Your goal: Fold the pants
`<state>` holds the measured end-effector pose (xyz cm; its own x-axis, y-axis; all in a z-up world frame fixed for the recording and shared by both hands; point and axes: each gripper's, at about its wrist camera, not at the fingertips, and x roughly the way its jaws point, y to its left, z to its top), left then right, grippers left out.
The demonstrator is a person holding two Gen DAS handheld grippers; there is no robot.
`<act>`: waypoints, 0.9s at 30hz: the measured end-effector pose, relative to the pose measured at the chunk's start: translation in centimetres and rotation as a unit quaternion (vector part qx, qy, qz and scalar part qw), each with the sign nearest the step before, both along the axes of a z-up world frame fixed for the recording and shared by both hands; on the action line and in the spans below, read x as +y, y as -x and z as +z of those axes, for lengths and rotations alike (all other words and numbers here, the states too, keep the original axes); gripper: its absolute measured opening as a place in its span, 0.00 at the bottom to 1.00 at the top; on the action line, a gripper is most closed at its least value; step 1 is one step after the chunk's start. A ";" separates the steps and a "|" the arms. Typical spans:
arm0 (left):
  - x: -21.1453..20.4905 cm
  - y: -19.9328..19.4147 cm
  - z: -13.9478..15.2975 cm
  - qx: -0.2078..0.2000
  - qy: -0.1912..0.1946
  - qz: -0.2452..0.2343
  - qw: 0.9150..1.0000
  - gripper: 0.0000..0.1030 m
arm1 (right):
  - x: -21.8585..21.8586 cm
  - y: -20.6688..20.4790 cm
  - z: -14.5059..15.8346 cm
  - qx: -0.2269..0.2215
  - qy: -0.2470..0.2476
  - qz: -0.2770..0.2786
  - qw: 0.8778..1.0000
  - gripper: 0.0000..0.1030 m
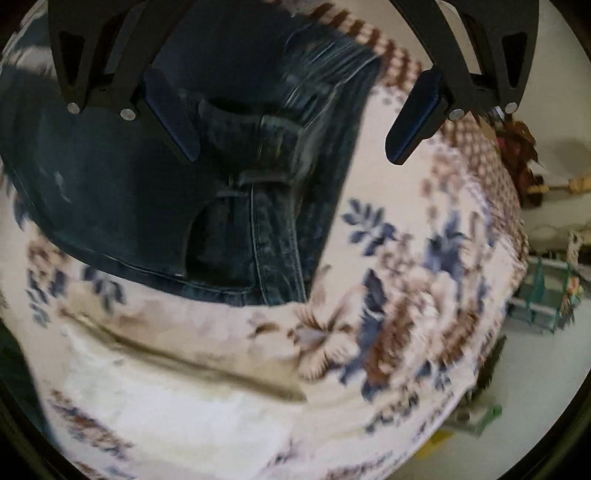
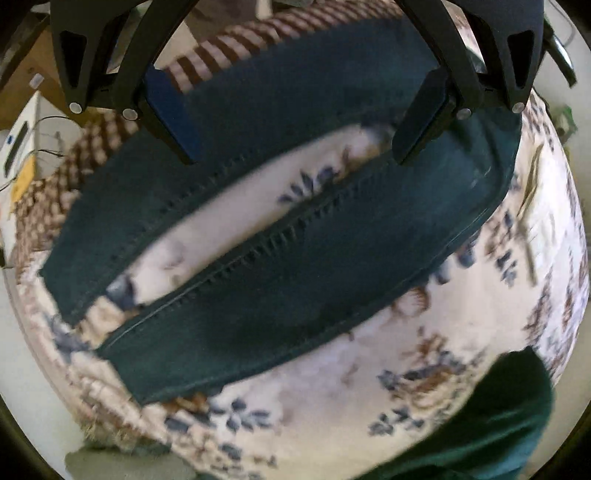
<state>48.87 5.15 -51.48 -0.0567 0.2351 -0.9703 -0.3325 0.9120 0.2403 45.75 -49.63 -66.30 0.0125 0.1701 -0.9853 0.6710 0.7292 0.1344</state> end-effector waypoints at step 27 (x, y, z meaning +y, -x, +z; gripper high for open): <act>-30.1 -3.6 -3.4 -0.069 0.047 -0.123 0.989 1.00 | -25.6 -0.1 -8.8 -0.072 0.105 -0.167 0.978 0.01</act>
